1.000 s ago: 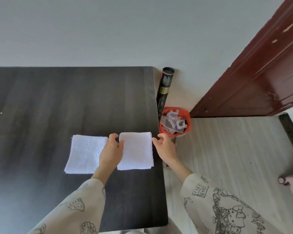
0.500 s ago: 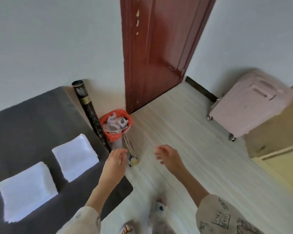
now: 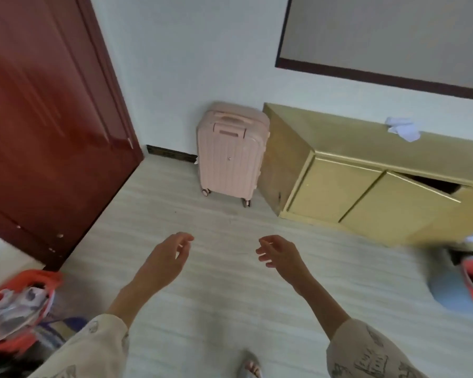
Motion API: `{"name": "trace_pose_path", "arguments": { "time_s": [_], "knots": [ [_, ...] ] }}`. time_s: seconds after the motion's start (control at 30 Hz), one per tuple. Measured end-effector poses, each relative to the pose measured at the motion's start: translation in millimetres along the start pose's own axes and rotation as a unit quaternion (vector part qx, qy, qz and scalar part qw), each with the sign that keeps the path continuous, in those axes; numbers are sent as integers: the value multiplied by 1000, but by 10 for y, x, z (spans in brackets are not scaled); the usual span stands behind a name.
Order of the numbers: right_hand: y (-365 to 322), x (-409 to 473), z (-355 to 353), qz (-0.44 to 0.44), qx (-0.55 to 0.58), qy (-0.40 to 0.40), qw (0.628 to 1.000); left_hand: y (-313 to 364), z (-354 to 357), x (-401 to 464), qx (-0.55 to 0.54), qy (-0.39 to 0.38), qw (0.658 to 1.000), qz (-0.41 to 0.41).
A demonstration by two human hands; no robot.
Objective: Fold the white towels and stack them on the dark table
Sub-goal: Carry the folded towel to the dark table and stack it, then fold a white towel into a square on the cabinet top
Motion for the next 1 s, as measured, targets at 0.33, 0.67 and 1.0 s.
{"name": "trace_pose_path", "arguments": {
  "time_s": [0.33, 0.67, 1.0],
  "knots": [
    [176, 946, -2421, 13, 52, 137, 989, 1880, 1373, 1840, -40, -87, 992, 85],
    [105, 2882, -4210, 32, 60, 178, 982, 3085, 2391, 4251, -45, -150, 980, 122],
    [25, 4405, -5858, 75, 56, 211, 973, 4262, 3169, 6291, -26, -192, 974, 119]
  ]
}}
Point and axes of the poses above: each hand's wrist, its own x-axis towards the middle knuckle, its own z-axis out of the palm, y = z × x, the point moved 5 cm from there along x, towards the middle knuckle, and after that the axes turned 3 degrees about -y, right-handed, at the moved point
